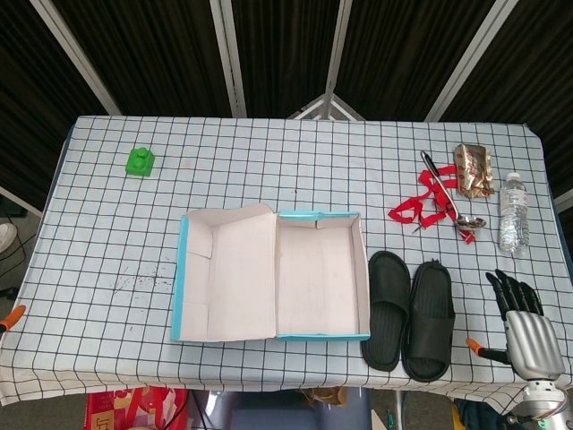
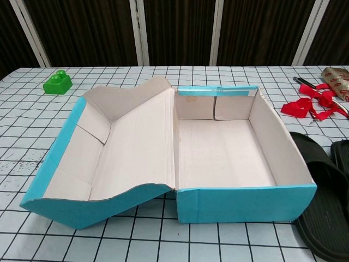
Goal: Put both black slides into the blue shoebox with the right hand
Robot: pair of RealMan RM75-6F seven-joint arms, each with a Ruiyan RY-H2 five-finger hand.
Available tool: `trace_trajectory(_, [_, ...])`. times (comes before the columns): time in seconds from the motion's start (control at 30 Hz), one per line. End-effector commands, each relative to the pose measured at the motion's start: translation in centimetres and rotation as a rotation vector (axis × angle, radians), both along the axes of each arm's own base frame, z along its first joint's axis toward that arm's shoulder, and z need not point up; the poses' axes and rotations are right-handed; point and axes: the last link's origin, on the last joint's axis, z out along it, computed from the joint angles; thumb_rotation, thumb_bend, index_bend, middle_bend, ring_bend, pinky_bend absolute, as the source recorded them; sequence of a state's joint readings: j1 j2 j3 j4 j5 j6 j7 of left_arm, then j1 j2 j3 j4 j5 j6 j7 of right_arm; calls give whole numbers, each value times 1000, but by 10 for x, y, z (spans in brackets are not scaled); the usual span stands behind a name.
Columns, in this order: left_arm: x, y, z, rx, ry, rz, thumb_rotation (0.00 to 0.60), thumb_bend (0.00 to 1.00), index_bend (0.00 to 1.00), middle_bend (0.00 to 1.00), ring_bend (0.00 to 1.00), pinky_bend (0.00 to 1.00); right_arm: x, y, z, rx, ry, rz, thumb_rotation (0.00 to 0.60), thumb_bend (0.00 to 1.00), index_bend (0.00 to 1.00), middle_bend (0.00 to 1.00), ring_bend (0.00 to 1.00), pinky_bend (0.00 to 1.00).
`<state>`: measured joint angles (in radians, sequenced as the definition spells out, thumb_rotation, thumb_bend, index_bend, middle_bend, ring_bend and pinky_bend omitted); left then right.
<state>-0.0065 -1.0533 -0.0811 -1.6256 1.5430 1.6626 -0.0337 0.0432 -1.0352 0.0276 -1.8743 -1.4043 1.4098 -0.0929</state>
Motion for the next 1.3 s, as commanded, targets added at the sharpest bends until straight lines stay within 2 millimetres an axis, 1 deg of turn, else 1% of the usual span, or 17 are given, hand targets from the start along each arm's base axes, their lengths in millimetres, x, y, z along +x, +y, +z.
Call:
trace_trajectory(0.03, [1,2,-5,-26,-1,-7,600,170,75,0,0,0,10,-19,3,107,32,-27,600,128,4,22,4,29])
trace_trajectory(0.2, [5,1,-11,-43,-8,-28,600,164,75,0,0,0,33,-45,3,231,91,-22,600,128,1,15,0,5])
trace_trajectory(0.3, [6,0,-9,-34,-11,-32,600,164,75,0,0,0,56,-61,-1,334,93,-2,600,129,0,5,0,0])
trace_trajectory(0.33, [6,-1,-9,-30,-13,-32,600,164,75,0,0,0,61,-64,-2,356,93,1,600,129,0,4,0,0])
trace_trajectory(0.47, [4,-2,-5,-16,-20,-23,600,164,75,0,0,0,84,-77,-12,462,76,17,600,128,0,3,0,0])
trace_trajectory(0.53, [3,-1,-4,-15,-20,-18,600,164,75,0,0,0,95,-83,-22,511,47,19,600,128,0,2,0,0])
trace_trajectory(0.63, [3,-1,-4,-20,-20,-17,600,164,75,0,0,0,105,-89,-37,559,15,14,600,129,0,1,0,0])
trace_trajectory(0.8, [3,-1,-4,-25,-16,-12,600,164,75,0,0,0,111,-97,-62,637,40,-2,600,128,0,0,0,0])
trace_trajectory(0.97, [2,-1,-3,-23,-14,-8,600,164,75,0,0,0,115,-106,-80,653,59,-30,600,129,0,0,0,0])
trace_trajectory(1.1, [2,0,-3,-21,-13,-7,600,164,75,0,0,0,113,-112,-86,641,81,-58,600,128,0,0,0,0])
trace_trajectory(1.3, [1,0,-3,-22,-9,-2,600,165,75,0,0,0,107,-117,-88,621,87,-95,600,129,0,0,0,0])
